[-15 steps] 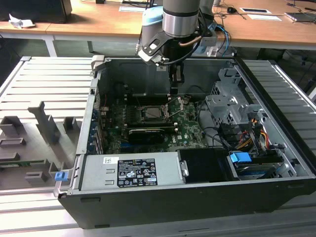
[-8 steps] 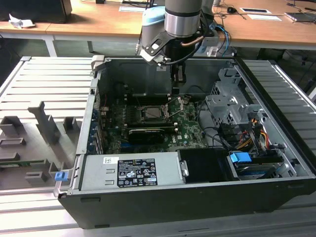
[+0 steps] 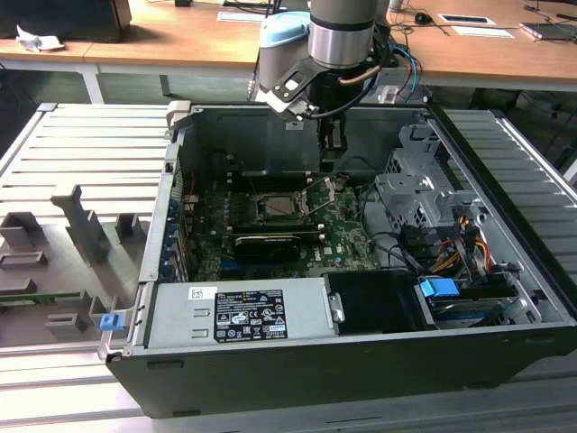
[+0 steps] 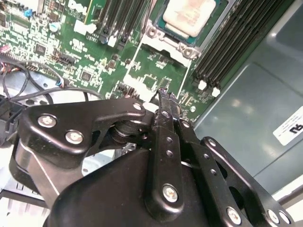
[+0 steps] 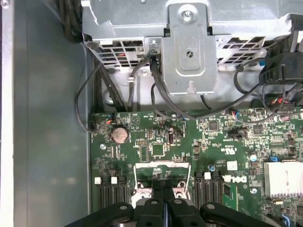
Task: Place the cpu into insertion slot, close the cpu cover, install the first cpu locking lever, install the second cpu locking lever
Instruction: 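Close the cpu cover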
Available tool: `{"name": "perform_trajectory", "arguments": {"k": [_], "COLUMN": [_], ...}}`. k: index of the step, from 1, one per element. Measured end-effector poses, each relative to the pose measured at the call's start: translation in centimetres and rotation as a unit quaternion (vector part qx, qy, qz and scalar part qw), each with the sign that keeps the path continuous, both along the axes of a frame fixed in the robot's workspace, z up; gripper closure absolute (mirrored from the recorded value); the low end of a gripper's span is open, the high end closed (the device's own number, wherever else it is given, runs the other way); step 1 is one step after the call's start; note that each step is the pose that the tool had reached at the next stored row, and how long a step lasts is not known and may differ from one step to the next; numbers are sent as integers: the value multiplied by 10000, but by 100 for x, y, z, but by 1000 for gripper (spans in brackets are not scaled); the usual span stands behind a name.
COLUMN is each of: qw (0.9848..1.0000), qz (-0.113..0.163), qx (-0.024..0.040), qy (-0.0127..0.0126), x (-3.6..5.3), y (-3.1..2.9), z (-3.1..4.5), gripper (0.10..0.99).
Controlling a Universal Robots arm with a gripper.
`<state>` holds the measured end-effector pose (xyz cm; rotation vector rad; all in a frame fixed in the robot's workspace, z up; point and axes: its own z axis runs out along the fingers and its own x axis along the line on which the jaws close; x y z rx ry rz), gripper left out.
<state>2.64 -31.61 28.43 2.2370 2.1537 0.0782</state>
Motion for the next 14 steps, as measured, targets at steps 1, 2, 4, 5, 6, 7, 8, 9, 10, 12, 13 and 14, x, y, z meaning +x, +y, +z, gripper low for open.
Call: {"name": "perform_trajectory", "arguments": {"k": [1, 2, 4, 5, 6, 7, 8, 9, 10, 12, 13, 14], "qw": [10000, 10000, 10000, 10000, 10000, 10000, 10000, 10000, 10000, 10000, 10000, 10000], "qz": [0, 0, 0, 0, 1, 0, 1, 0, 0, 1, 5, 9], "qx": [0, 0, 1, 0, 0, 1, 1, -1, -2, -3, -3, -3], "qy": [0, 0, 0, 0, 0, 0, 0, -2, -2, -2, -2, -1], "x": [15, 40, 70, 82, 85, 87, 89, 89, 89, 98, 106, 119], "y": [0, 0, 0, 0, 0, 0, 0, 0, 0, 0, 0, 0], "z": [0, -1, -3, -5, -8, -12, -18, -31, -46, -105, -123, -143], "gripper": [980, 980, 980, 980, 980, 980, 980, 980, 980, 980, 980, 980]}}
